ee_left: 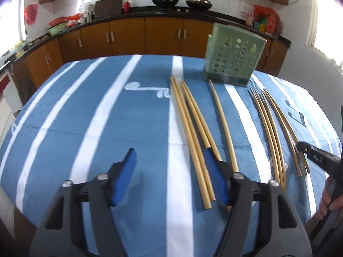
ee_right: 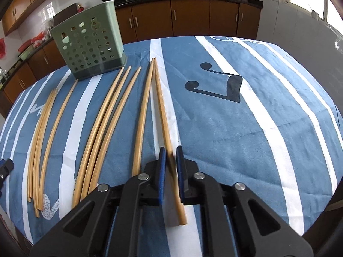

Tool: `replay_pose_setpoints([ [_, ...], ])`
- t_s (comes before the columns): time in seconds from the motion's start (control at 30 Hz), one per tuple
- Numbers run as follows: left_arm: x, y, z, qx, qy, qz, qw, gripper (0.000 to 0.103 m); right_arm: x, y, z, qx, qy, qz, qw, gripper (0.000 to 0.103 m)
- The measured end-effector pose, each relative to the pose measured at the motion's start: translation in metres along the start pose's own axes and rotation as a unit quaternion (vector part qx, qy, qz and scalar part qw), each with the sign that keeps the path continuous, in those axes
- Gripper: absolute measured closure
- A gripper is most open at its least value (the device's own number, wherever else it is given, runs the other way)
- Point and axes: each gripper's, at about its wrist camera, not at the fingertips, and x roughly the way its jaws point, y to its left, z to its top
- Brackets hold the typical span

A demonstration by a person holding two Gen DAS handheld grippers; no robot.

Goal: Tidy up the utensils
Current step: 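Grasp a wooden chopstick with the right tool while the left tool grasps another, then lift the held chopsticks off the cloth with both tools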

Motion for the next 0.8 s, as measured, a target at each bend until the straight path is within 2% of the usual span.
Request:
replay_pose_setpoints([
  [0.13, 0.015, -0.008, 0.002, 0.012, 0.022, -0.006, 0.9997, 0.063, 0.003, -0.003, 0.004, 0.004, 0.000, 0.003, 1.000, 0.093],
  [0.23, 0.024, -0.012, 0.003, 0.019, 0.038, -0.004, 0.9991, 0.072, 0.003, -0.004, 0.004, 0.002, -0.002, 0.002, 1.000, 0.093],
  [0.5, 0.035, -0.017, 0.009, 0.027, 0.050, -0.009, 0.9983, 0.076, 0.004, -0.004, 0.004, 0.002, -0.002, 0.002, 1.000, 0.093],
  [0.8, 0.051, -0.014, 0.021, 0.021, 0.055, 0.013, 0.9982, 0.094, 0.009, 0.000, 0.011, -0.013, -0.004, -0.005, 1.000, 0.093],
])
